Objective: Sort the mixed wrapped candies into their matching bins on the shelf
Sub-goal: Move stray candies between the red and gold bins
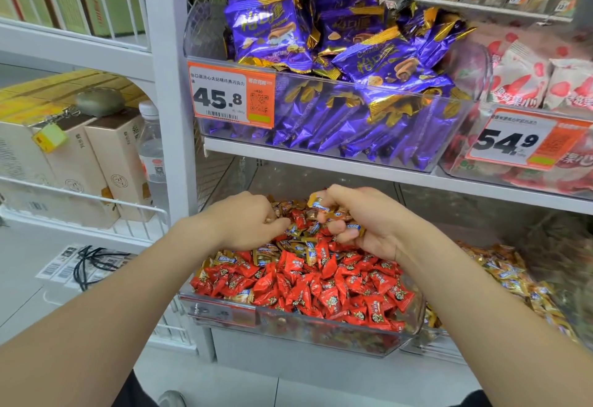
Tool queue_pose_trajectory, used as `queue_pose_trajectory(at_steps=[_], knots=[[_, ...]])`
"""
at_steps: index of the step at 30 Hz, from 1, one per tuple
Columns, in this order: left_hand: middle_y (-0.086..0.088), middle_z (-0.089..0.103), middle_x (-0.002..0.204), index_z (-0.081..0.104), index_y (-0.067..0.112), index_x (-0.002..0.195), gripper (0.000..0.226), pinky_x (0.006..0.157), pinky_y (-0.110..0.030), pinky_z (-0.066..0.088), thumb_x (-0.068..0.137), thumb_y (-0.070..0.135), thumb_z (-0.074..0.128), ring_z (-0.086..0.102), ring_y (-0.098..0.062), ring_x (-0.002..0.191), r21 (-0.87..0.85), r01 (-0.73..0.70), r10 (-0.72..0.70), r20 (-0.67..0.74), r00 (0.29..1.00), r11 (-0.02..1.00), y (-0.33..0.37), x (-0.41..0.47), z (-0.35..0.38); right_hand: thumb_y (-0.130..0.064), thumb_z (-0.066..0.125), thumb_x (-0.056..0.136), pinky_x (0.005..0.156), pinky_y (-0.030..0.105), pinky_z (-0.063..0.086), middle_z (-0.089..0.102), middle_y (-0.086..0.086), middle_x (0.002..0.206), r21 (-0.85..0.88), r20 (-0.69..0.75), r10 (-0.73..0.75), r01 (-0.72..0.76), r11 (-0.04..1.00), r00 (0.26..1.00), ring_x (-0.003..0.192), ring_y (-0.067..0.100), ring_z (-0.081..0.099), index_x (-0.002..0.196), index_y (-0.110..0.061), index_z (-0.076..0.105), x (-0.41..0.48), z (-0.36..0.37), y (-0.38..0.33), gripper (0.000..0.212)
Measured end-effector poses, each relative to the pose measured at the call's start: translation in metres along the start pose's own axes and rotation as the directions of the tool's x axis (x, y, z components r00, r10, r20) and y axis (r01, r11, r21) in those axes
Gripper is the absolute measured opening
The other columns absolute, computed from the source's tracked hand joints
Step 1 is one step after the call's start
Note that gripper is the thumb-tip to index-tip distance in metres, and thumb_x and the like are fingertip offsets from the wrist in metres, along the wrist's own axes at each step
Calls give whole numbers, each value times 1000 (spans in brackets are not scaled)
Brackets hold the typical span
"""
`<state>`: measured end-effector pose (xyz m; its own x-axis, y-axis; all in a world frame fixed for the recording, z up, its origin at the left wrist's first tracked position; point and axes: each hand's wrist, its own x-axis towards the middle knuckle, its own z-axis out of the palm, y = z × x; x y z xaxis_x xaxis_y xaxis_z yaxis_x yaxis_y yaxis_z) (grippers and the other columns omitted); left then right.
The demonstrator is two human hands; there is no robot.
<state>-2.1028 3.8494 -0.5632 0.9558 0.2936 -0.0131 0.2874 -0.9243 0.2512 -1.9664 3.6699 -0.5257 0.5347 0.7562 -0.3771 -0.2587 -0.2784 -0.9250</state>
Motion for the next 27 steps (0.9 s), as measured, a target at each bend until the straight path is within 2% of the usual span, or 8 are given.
queue_pose_trajectory(at_steps=[6,9,13,15,18,21,24,27], knots=[[8,61,76,61,20,99,21,61,-25,43,110,29,46,59,-9,69,-100,-25,38,133,990,995,-3,-10,-6,-13,53,83,42,21,24,54,10,66,-219,-110,-123,97,971,986,47,17,39,86,-8,58,-6,7,-2,8],[8,57,77,60,20,97,31,62,-25,38,109,44,44,53,-5,68,-95,-33,50,183,982,995,-2,-13,-7,-24,52,88,41,21,32,49,4,58,-424,-167,-208,120,897,964,42,21,52,76,-12,56,-8,12,-4,17],[6,61,88,55,26,106,49,67,-31,42,93,73,52,56,-9,77,-90,64,-31,334,942,994,-6,-19,-4,-45,58,95,55,22,43,60,3,46,-840,-98,-446,167,517,890,40,11,60,62,-13,55,1,16,4,47],[9,57,93,49,30,115,51,70,-32,43,90,73,60,55,-8,81,-67,72,-40,397,917,995,-9,-22,-5,-50,64,96,64,27,45,56,1,44,-929,16,-574,224,293,818,47,9,56,58,-11,58,12,11,10,54],[10,52,91,45,37,127,42,71,-31,42,96,61,62,51,-7,80,-61,52,-21,423,906,997,-12,-25,-6,-58,65,96,83,41,53,52,-2,50,-944,173,-582,302,132,794,63,14,49,56,-17,60,27,-2,17,57],[4,56,85,44,43,131,33,69,-36,44,102,48,59,51,-14,72,-44,67,-41,444,895,997,-10,-26,-5,-61,59,98,87,44,55,71,-8,73,-918,350,-477,398,-1,806,80,18,63,81,-28,76,21,1,18,41],[4,58,87,41,42,133,35,67,-34,43,102,47,57,53,-12,72,-1,91,-81,460,884,996,-6,-26,-4,-38,57,105,91,41,56,77,-12,106,-907,412,-395,409,-96,821,107,20,68,125,-37,75,14,5,11,27],[3,59,93,43,34,129,41,72,-34,44,100,61,53,56,-11,80,15,58,-59,406,912,998,-5,-23,2,-30,55,105,102,45,52,73,-9,126,-899,433,-295,431,-73,852,121,21,64,131,-34,72,14,5,10,31]])
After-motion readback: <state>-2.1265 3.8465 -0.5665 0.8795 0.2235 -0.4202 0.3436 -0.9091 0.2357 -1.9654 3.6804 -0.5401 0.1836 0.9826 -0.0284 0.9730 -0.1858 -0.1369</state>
